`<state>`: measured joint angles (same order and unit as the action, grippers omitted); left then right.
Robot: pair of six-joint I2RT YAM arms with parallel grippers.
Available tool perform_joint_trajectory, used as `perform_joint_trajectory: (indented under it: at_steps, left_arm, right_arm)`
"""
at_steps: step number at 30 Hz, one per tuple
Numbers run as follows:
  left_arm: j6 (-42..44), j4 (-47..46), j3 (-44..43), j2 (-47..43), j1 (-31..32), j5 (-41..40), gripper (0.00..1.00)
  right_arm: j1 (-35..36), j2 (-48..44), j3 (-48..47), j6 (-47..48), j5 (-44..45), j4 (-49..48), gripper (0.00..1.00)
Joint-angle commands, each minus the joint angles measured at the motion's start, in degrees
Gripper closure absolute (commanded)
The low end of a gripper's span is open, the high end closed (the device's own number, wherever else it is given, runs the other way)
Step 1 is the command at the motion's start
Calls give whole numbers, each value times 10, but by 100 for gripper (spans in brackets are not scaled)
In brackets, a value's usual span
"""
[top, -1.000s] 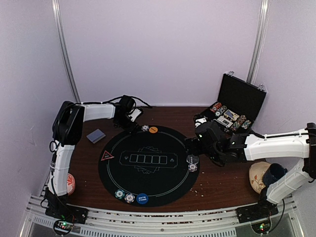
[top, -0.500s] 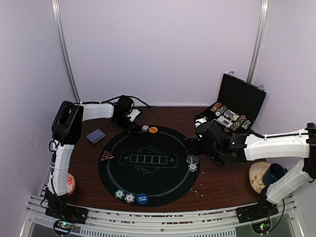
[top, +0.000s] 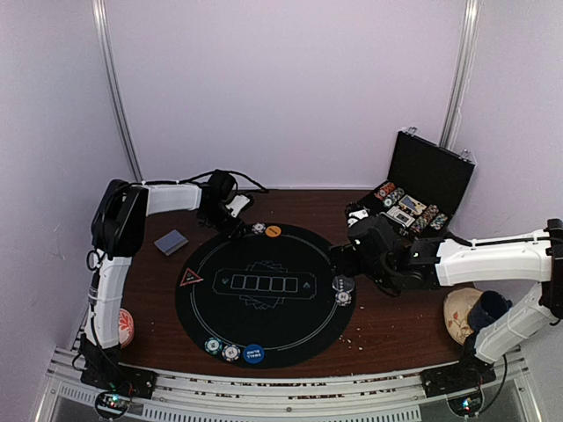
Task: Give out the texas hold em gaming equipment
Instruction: Move the poker chips pile to the big blind area.
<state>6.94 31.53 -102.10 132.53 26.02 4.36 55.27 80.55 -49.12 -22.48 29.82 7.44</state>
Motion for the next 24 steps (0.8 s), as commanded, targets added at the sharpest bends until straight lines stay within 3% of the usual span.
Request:
perform_joint_trajectory:
  at_steps: [1, 6, 24]
  left_arm:
    - [11, 87, 25, 9, 1, 2, 57]
    - [13, 76, 13, 17, 2, -3, 61]
    - [35, 51, -26, 49, 23, -2, 61]
  right_arm:
    - [4, -13, 0, -4, 10, -4, 1]
    - [4, -13, 1, -4, 12, -5, 1]
    - [4, -15, 2, -5, 15, -6, 1]
